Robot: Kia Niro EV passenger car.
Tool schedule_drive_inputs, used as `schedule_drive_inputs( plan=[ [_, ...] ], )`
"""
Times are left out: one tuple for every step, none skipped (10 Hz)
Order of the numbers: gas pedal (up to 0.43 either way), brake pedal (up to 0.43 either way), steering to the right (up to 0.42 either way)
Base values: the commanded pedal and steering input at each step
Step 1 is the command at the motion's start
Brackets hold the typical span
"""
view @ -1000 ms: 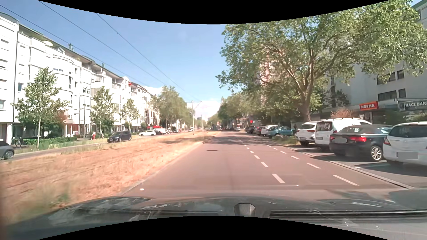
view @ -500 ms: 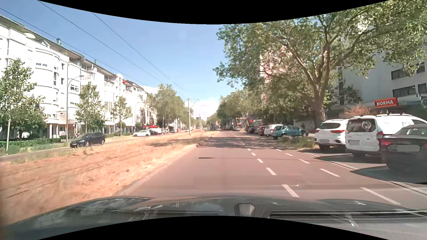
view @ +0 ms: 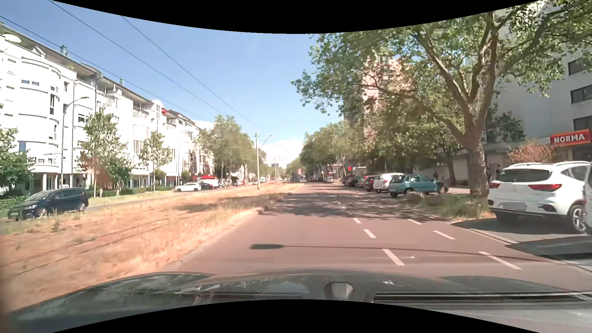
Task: Follow the waypoints while adhering to traffic rules and regulations
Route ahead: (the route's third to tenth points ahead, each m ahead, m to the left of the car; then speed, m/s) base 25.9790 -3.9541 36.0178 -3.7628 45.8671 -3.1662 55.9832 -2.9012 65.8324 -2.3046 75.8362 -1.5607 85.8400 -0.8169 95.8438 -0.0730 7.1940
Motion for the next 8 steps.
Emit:
schedule_drive_inputs(
  plan=[
    [0.220,0.000,-0.004],
    [0.220,0.000,-0.005],
    [0.220,0.000,-0.005],
    [0.209,0.000,-0.005],
    [0.197,0.000,-0.005],
    [0.197,0.000,-0.005],
    [0.197,0.000,-0.005],
    [0.189,0.000,-0.005]
  ],
)
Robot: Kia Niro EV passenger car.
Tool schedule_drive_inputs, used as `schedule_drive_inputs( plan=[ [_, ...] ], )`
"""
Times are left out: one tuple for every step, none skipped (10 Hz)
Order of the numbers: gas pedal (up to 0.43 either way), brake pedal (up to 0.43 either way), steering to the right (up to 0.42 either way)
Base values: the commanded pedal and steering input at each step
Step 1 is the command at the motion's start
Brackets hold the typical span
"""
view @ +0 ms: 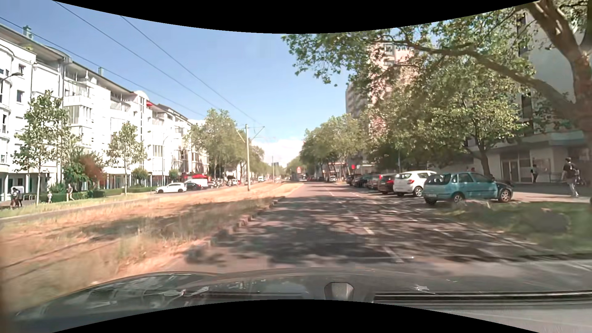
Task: Follow the waypoints while adhering to traffic rules and regulations
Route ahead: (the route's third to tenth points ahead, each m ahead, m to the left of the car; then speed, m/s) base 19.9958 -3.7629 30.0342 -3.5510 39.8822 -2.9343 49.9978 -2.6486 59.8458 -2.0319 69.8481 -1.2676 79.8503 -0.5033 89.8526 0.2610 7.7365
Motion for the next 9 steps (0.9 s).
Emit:
schedule_drive_inputs(
  plan=[
    [0.189,0.000,-0.005],
    [0.177,0.000,-0.005],
    [0.169,0.000,-0.007],
    [0.157,0.000,-0.007],
    [0.157,0.000,-0.007],
    [0.157,0.000,-0.007],
    [0.157,0.000,-0.007],
    [0.157,0.000,-0.008],
    [0.157,0.000,-0.007]
  ],
)
